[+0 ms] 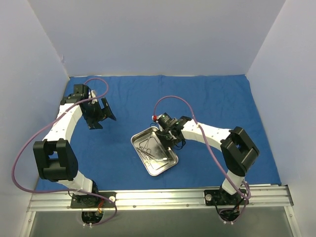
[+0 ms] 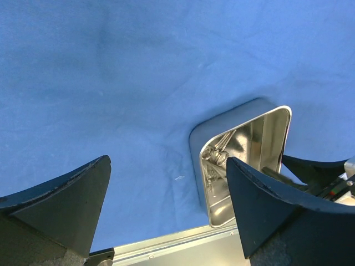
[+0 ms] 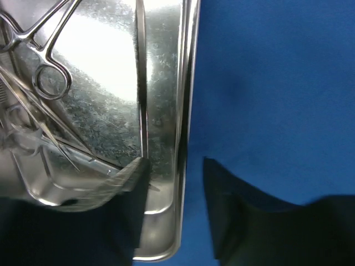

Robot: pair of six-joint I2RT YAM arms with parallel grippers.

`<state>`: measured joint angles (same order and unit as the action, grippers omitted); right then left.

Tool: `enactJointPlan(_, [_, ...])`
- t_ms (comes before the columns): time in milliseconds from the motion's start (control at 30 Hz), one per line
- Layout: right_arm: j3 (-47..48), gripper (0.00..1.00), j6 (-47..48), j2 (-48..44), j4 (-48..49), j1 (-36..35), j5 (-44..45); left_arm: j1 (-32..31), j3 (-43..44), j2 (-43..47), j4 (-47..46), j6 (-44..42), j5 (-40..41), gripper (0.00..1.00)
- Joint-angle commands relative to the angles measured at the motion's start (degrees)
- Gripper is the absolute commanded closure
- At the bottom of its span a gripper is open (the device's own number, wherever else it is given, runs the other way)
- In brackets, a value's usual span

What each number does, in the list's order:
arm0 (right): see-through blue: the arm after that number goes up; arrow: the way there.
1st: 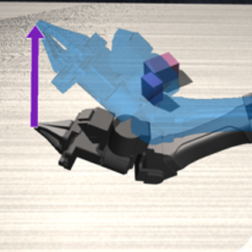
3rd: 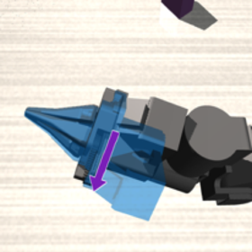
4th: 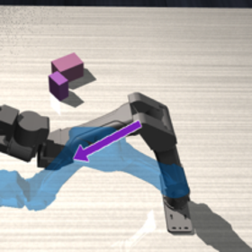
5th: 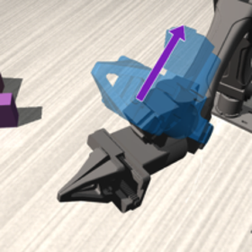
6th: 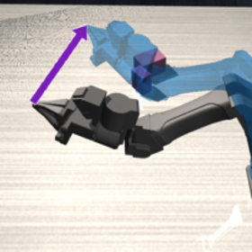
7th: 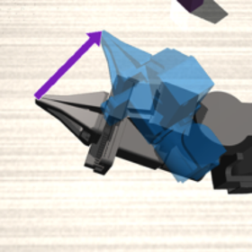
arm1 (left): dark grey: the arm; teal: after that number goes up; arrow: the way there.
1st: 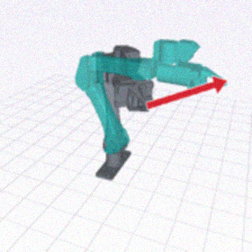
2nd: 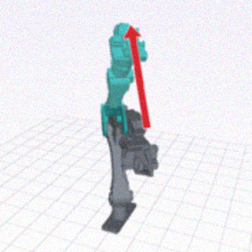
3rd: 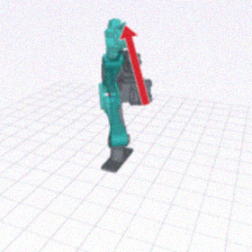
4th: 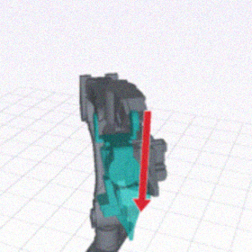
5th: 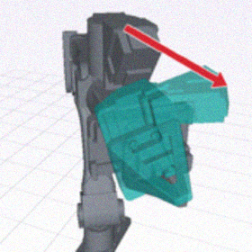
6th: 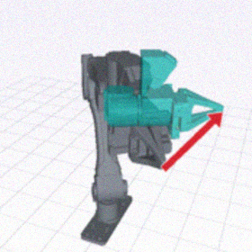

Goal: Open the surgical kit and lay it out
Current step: Place the container in the surgical kit, then pick up the medical item from the container.

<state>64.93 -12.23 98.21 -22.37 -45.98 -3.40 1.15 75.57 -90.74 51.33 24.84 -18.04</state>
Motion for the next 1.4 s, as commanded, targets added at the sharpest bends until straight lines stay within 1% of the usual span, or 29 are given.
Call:
enactJointPlan(0, [1.3,0.53,-0.9,-0.6,0.5,-1.5,1.8,-0.2,0.3,3.1,0.8,-0.8,-0.2,0.06])
enactJointPlan(33, [1.3,0.46,-0.7,-1.1,0.2,-1.5,1.7,-0.2,0.1,3.5,1.0,-0.8,0.0,0.06])
enactJointPlan(67, [1.5,0.43,-0.6,-1.4,-0.1,-1.5,2.0,-0.2,-0.1,3.6,1.0,-0.9,0.1,0.06])
enactJointPlan(133, [2.8,0.39,-0.5,-1.9,-2.0,-1.5,2.6,-0.2,-0.4,3.6,1.2,-0.9,0.0,0.06])
enactJointPlan(200, [4.2,0.4,-0.6,-3.1,-2.9,-2.1,3.2,-0.2,-0.7,3.6,1.4,-0.9,0.1,0.06])
enactJointPlan(267, [6.3,0.44,0.2,-3.7,-1.6,-3.4,2.9,-0.2,-0.8,4.1,1.6,-0.9,0.1,0.06])
enactJointPlan(300, [6.8,0.56,0.4,-3.4,-0.9,-3.6,1.7,-0.2,-0.9,4.3,1.7,-0.8,0.1,0.06])
enactJointPlan(333, [7.2,0.6,0.7,-2.8,-0.1,-3.7,0.0,-0.1,-0.9,4.9,1.8,-0.8,0.2,0.06])
enactJointPlan(367, [8.5,0.62,1.0,-0.7,0.6,-3.8,-3.4,-0.2,-1.0,5.0,1.8,-0.8,0.1,0.06])
enactJointPlan(400, [9.3,0.64,1.2,0.5,1.2,-4.0,-4.6,-0.2,-1.1,5.4,1.9,-0.7,0.0,0.06])
enactJointPlan(567, [12.5,0.64,3.1,6.6,4.0,-6.1,-8.9,-0.3,-3.8,7.9,1.7,-0.5,-3.0,0.06])
enactJointPlan(700, [12.2,0.59,3.6,9.7,5.6,-6.4,-12.9,-0.2,-6.2,10.2,0.4,-0.6,-6.0,0.06])
enactJointPlan(967, [9.6,0.56,4.0,12.4,7.4,-7.0,-14.5,-0.2,-8.5,13.1,-0.8,-0.7,-9.3,0.05])
enactJointPlan(1067, [8.9,0.59,4.1,13.1,7.3,-7.5,-13.6,-0.2,-8.4,13.6,-0.8,-0.8,-9.8,0.05])
enactJointPlan(1133, [8.6,0.66,4.1,13.4,6.9,-8.0,-13.4,-0.2,-8.2,13.7,-0.5,-1.0,-9.8,0.05])
enactJointPlan(1367, [7.8,0.71,3.4,14.6,6.7,-9.6,-11.9,-0.2,-8.2,13.6,-0.4,-1.3,-10.1,0.05])
